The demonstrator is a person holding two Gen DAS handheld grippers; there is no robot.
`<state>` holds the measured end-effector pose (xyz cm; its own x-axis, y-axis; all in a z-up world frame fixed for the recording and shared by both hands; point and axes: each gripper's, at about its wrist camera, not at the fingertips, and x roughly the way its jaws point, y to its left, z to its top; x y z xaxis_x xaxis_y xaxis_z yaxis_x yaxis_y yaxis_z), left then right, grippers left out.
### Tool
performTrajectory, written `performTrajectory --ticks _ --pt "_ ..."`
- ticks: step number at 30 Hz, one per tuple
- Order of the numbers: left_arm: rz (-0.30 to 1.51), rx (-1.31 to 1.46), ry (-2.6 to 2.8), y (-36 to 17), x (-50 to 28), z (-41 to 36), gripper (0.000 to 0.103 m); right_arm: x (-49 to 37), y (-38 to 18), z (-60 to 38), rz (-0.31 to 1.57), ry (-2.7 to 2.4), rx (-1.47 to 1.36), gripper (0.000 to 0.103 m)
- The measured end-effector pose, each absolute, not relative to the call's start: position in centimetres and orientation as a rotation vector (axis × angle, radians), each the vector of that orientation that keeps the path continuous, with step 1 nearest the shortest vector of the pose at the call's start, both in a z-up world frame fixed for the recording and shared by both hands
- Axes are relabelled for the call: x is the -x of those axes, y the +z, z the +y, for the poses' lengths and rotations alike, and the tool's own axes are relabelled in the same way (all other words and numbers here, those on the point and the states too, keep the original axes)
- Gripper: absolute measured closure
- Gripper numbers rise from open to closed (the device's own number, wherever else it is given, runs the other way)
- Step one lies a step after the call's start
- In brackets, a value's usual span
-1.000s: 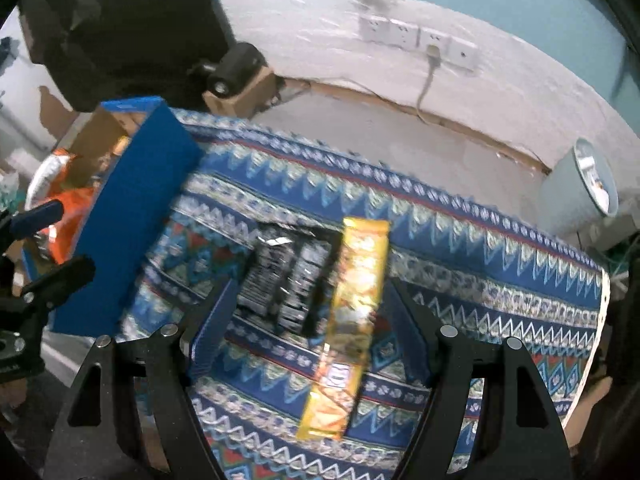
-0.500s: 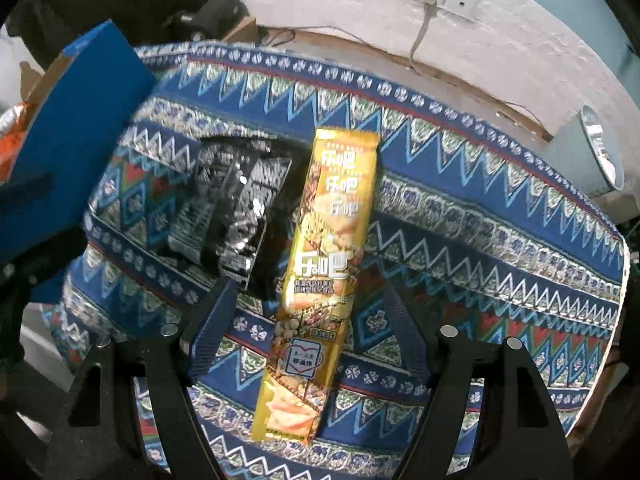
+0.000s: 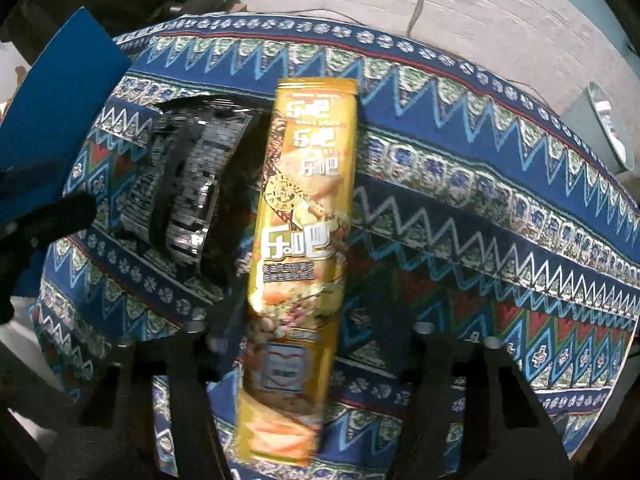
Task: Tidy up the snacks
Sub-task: 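Grasp the black snack bag with the left gripper while the right gripper grasps the long yellow bar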
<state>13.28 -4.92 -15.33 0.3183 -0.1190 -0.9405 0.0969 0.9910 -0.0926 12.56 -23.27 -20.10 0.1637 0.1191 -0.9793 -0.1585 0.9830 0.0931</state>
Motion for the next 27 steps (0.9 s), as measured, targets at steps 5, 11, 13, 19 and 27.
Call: performTrajectory --ticks 5,11,13,19,27 --pt "1.255 0.032 -0.159 -16.0 -13.9 -6.4 0.02 -11.9 -20.1 -26.1 1.385 0.164 0.029 0.071" --pt "1.277 0.052 -0.166 -16.9 -15.0 -7.6 0.016 -11.9 -19.9 -30.8 1.372 0.106 -0.007 0.072" --pt "1.269 0.06 -0.159 -17.0 -15.4 -7.8 0.016 -11.8 -19.8 -31.9 1.367 0.09 -0.003 0.072" --pt "1.282 0.07 -0.141 -18.0 -16.7 -9.1 0.015 -11.5 -19.9 -33.5 1.354 0.09 -0.017 0.068" --pt "1.299 -0.03 -0.136 -20.2 -17.2 -10.7 0.013 -11.5 -20.5 -33.0 1.309 0.088 0.016 0.065"
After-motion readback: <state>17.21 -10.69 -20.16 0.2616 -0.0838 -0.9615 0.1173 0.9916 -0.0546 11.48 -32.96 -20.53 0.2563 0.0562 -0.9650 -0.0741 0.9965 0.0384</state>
